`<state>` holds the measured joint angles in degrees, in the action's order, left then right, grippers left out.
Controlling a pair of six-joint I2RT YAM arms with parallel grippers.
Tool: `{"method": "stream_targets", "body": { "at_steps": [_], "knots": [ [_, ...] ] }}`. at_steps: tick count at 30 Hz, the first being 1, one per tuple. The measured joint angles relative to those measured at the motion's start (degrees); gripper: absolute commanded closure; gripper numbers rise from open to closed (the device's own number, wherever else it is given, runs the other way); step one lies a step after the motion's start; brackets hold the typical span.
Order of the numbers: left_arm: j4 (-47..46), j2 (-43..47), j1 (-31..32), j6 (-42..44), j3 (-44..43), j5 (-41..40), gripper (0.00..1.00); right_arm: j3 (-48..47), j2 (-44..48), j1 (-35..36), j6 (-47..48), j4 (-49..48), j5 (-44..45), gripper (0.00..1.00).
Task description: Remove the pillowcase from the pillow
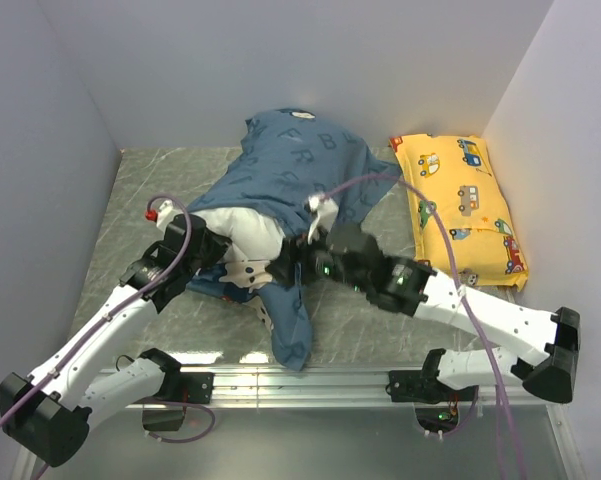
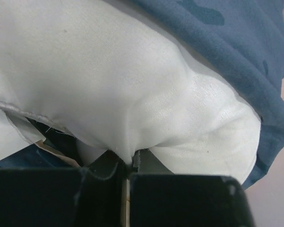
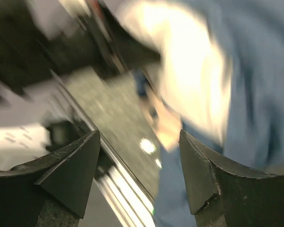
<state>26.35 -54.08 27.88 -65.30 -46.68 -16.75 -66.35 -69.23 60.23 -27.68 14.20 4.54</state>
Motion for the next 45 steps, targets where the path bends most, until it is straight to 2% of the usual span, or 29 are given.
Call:
{"method": "stream_targets", "body": {
  "at_steps": [5, 7, 8, 9, 12, 22, 29, 33, 42, 44, 45],
  "knots": [
    [1.29, 0.07, 0.37, 0.13, -2.47, -0.26, 1.00, 14.58, -0.31, 6.36, -2.93, -0.96, 6.34, 0.24],
    [1.68, 0.09, 0.50, 0.20, -3.39, -0.31, 1.00, 18.25, -2.71, 8.39, -4.20, -0.87, 7.74, 0.33],
    [2.05, 0.09, 0.52, 0.33, -3.91, -0.33, 1.00, 19.34, -3.82, 9.20, -4.92, -0.70, 8.63, 0.41],
    [2.25, 0.07, 0.57, 0.42, -4.33, -0.44, 1.00, 20.00, -4.63, 9.75, -5.66, -0.66, 9.68, 0.65],
    [2.82, 0.07, 0.66, 1.01, -5.62, -0.96, 1.00, 21.14, -5.20, 10.08, -7.65, -1.11, 12.26, 1.00],
    [8.24, -3.13, -0.20, 4.44, -15.58, -2.64, 1.00, 29.31, 1.60, 10.14, -12.00, -3.23, 18.25, 1.00],
    [12.79, -4.79, -10.78, 7.32, -22.18, 4.61, 1.00, 32.39, 1.88, 9.46, -15.15, -5.84, 21.09, 1.00],
    [15.17, -4.81, -14.03, 7.87, -24.06, 8.35, 1.00, 32.72, 0.13, 4.94, -15.32, -9.46, 19.15, 1.00],
    [18.47, -4.98, -15.28, 8.92, -26.40, 13.20, 1.00, 31.89, -10.60, -6.62, -13.44, -17.75, 11.19, 1.00],
    [18.58, -4.98, -15.39, 8.92, -26.40, 13.53, 1.00, 31.50, -11.32, -7.23, -12.76, -18.34, 8.79, 0.91],
    [18.40, -4.92, -15.50, 8.90, -26.40, 13.51, 1.00, 31.26, -11.32, -7.08, -12.26, -18.29, 7.58, 0.76]
  ]
}}
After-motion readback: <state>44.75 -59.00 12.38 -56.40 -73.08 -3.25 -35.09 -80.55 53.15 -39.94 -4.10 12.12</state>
